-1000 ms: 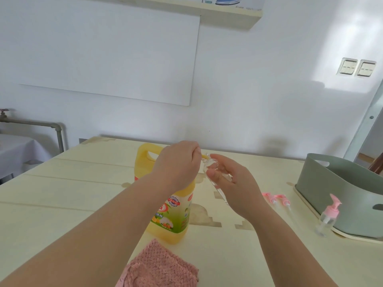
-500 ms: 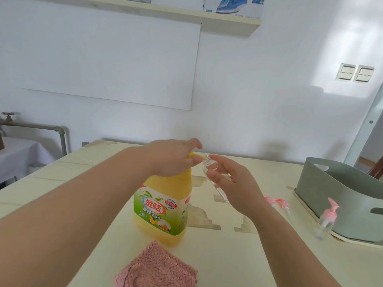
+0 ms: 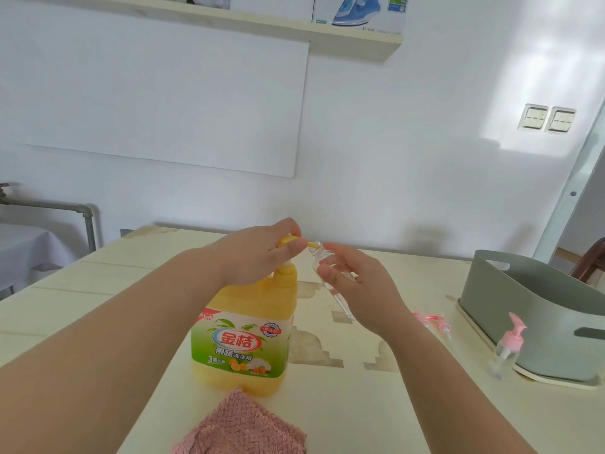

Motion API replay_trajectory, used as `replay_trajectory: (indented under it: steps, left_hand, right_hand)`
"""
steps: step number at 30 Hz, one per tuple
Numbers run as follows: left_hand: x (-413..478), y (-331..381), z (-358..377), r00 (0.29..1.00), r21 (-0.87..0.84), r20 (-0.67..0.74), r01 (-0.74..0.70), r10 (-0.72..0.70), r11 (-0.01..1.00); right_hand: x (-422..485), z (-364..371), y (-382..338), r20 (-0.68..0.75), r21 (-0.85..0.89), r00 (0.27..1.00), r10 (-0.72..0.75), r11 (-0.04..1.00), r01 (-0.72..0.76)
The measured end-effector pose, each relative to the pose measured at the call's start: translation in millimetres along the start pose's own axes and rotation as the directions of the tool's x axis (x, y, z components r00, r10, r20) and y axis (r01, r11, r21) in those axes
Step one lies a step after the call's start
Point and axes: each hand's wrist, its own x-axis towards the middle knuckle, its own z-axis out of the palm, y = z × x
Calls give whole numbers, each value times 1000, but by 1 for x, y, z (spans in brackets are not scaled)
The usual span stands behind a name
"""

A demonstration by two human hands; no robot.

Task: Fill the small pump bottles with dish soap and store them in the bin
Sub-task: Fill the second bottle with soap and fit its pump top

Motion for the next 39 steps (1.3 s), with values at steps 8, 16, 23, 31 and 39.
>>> replay_trajectory:
  steps: [8,16,23,31,39]
  left_hand:
    - [4,1,0,998,-54,-18,65,-66,996]
    - [5,-5,-1,984,-299,-122,91,-133,950]
    - [6,-7,0,979,-374,-155,66,-133,925]
    - [5,-6,2,967,-335,-180,112,-180,936]
    - [7,-2,-2,970,-284,-117,172,-212,943]
  right_hand:
    - [9,5,3,-1,21,1000,-28,999,28]
    - [8,12,5,-73,15,997,-4,1000,5]
    - [2,14,6,-111,42,994,6,999,-1]
    - [-5,15,9,-119,50,992,34,998,-29]
    - [-5,15,8,-122,27,991,53,998,-50]
